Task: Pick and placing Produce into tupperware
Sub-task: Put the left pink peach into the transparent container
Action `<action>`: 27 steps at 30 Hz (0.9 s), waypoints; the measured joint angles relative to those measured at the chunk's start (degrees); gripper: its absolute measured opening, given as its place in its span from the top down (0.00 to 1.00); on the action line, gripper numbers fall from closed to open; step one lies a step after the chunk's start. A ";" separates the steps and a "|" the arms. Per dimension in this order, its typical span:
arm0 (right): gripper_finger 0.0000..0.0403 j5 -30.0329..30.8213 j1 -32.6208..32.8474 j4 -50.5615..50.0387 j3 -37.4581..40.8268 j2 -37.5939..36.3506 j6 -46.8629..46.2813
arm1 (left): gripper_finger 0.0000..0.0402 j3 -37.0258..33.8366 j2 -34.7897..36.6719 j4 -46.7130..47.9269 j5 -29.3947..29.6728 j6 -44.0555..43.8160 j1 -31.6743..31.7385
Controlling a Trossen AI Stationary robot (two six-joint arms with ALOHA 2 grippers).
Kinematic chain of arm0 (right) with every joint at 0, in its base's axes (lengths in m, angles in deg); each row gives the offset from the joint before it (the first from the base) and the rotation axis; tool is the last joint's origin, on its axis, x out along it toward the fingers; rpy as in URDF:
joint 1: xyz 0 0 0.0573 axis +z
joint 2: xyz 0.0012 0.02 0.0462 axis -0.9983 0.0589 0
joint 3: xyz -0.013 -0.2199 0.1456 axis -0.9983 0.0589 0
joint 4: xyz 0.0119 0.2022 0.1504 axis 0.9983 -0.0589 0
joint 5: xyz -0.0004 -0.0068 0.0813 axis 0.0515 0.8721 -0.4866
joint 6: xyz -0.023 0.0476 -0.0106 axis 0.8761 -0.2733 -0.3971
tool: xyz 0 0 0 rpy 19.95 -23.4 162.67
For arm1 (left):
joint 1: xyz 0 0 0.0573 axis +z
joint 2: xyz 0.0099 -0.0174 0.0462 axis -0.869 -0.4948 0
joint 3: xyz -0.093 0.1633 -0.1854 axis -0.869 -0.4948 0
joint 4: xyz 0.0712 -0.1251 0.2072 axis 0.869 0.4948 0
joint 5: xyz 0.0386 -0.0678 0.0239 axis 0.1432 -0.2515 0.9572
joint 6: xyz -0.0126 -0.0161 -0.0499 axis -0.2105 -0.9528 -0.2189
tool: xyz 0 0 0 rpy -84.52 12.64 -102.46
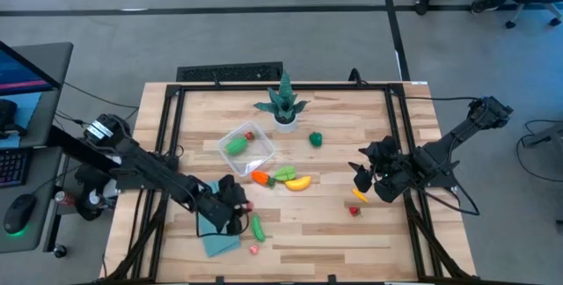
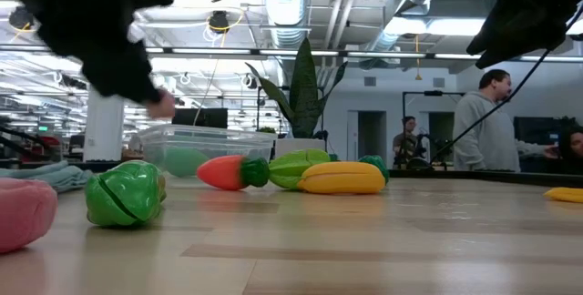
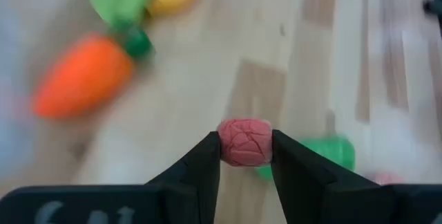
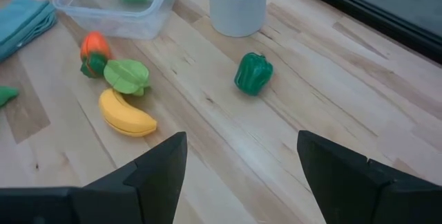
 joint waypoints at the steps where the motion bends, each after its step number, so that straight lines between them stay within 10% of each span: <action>1: 0.33 0.00 0.00 -0.06 0.00 0.00 0.02 | 0.73 0.56 0.89 0.75 1.24 0.39 0.49; 10: 0.33 -0.02 0.00 -0.08 0.00 0.00 0.00 | 0.73 5.53 8.15 16.56 10.74 0.62 7.03; 27: 0.33 -0.02 0.00 2.08 0.00 0.00 -0.48 | 0.73 5.56 10.19 27.15 2.93 6.17 25.19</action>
